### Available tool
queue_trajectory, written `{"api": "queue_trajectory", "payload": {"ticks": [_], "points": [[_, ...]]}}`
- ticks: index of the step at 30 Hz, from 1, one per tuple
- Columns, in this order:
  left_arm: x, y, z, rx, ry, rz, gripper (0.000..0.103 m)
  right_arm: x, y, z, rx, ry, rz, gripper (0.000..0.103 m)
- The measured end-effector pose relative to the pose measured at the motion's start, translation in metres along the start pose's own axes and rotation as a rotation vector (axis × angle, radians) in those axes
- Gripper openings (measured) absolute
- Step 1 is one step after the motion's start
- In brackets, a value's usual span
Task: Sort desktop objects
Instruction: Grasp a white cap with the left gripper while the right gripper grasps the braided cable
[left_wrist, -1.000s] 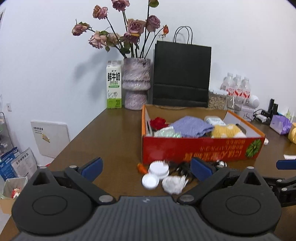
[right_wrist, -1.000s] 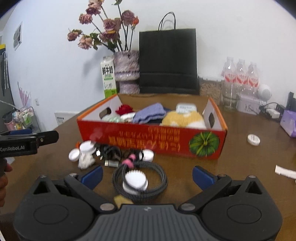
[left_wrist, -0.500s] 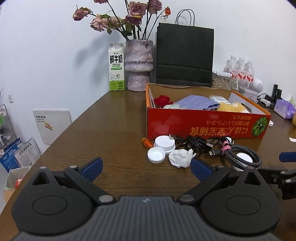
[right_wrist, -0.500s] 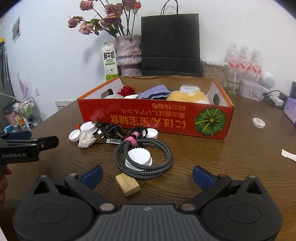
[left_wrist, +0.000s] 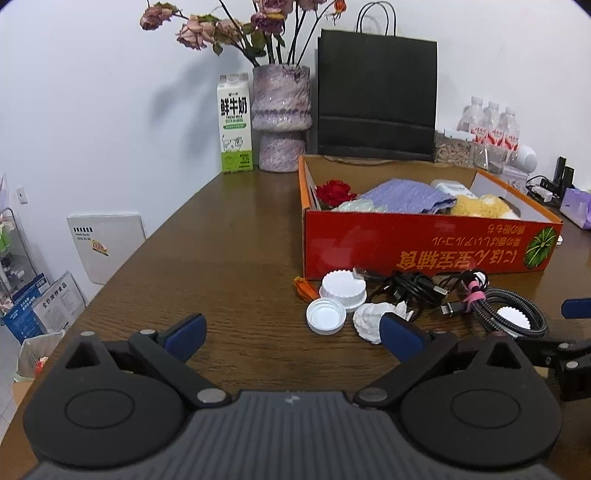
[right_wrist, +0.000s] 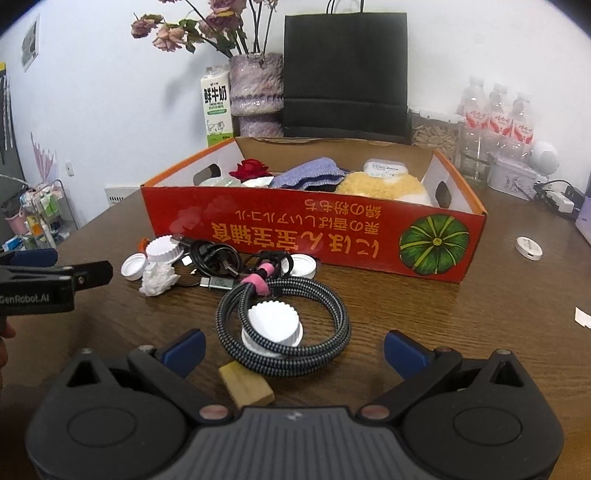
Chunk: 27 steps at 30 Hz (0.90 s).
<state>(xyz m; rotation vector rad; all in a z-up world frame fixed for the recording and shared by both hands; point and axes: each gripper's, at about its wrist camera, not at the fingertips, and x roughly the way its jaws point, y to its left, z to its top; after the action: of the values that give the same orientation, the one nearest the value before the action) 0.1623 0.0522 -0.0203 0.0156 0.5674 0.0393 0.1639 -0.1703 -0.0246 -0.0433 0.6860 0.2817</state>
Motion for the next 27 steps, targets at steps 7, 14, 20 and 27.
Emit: {"api": "queue_trajectory", "payload": {"ticks": [7, 14, 20, 27], "points": [[0.02, 0.0, 0.004, 0.002, 0.046, -0.001, 0.084, 0.021, 0.0, 0.011, -0.006, 0.032, 0.002, 0.103], [0.039, 0.0, 0.005, -0.002, 0.092, -0.016, 0.067, 0.038, 0.002, 0.015, -0.009, 0.052, -0.005, 0.103], [0.044, -0.004, 0.005, 0.018, 0.088, -0.029, 0.059, 0.044, 0.003, 0.016, -0.027, 0.047, -0.018, 0.103], [0.046, -0.006, 0.007, 0.027, 0.076, -0.059, 0.03, 0.044, 0.002, 0.015, -0.029, 0.032, -0.014, 0.103]]}}
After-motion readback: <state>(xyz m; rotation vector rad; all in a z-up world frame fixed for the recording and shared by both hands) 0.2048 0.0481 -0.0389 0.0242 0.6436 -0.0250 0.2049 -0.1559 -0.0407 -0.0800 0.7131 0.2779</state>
